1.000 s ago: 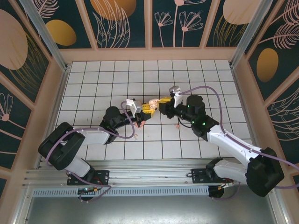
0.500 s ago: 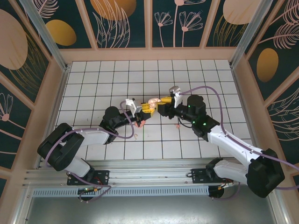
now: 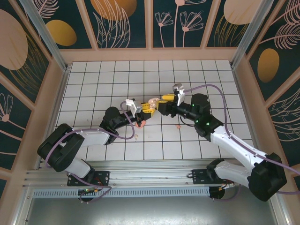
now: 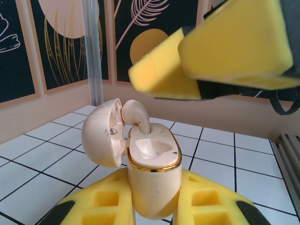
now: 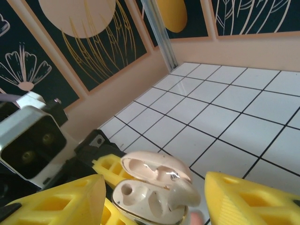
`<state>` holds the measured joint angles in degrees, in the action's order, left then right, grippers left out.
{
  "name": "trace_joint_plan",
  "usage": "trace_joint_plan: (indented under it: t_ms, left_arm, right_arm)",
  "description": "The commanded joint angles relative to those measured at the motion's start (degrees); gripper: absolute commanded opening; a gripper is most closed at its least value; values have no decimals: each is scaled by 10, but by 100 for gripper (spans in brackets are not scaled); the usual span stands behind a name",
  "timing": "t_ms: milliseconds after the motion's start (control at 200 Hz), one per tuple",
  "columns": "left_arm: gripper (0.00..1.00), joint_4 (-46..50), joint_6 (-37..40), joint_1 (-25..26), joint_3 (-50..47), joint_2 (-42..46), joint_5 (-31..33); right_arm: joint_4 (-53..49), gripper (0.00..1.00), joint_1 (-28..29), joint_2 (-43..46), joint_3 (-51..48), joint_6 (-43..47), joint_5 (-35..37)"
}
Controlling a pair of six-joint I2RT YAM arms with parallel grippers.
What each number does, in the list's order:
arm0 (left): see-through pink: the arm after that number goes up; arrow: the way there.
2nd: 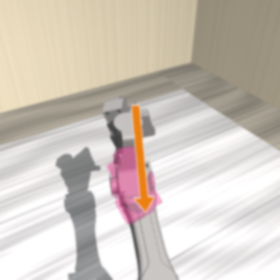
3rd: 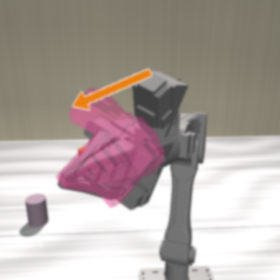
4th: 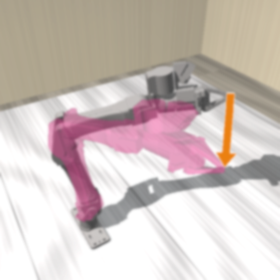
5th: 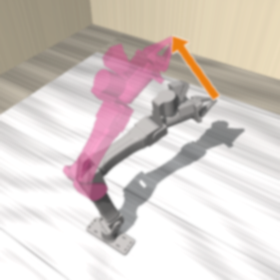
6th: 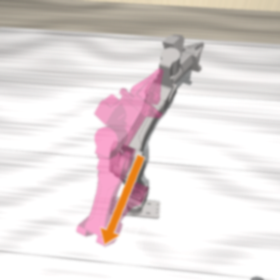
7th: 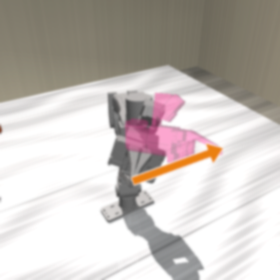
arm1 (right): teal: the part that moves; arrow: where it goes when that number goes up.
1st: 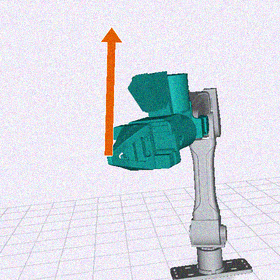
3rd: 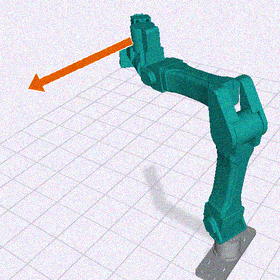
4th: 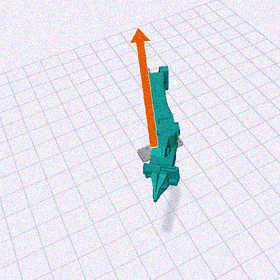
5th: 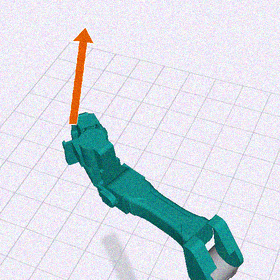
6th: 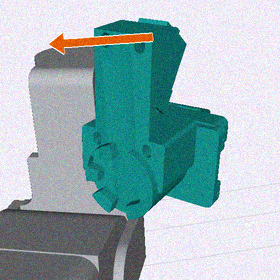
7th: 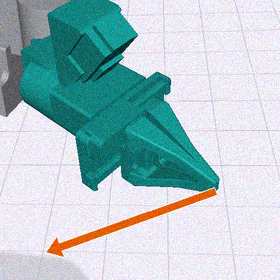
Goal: Insert wireless bluetooth earbuds into charging case
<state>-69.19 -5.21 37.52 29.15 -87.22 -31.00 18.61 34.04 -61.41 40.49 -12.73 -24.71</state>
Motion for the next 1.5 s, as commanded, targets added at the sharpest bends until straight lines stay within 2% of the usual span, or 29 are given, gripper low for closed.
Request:
trace_joint_plan:
  t_ms: [0, 110, 260, 270, 596, 756, 946, 1146, 1496]
  left_arm:
    - [15, -11, 12, 0, -4, 17, 1]
    - [15, -9, 13, 0, -4, 17, 1]
    - [15, -2, 18, -2, -4, 20, 1]
    - [15, -1, 18, -1, -3, 20, 1]
    - [15, 1, 21, -1, 0, 20, -5]
    - [15, 1, 20, -2, -1, 23, -12]
    - [15, -1, 21, -1, -1, 25, -13]
    - [15, -8, 18, -1, 1, 22, -20]
    - [15, -9, 16, -1, 0, 23, -20]
  right_arm:
    - [7, 58, -9, 16, 28, -24, -20]
    - [-19, 57, -22, 15, 43, -50, -18]
    - [-85, 47, -23, 6, 76, -82, -27]
    - [-90, 47, -36, 6, 78, -84, -28]
    - [-142, 40, -75, -35, 98, -128, -100]
    - [-77, 42, -105, -49, 71, -156, -166]
    - [-10, 49, -109, -63, 57, -183, -232]
    - [-5, 54, -109, -77, 60, -185, -239]
    - [-4, 54, -104, -99, 67, -183, -262]
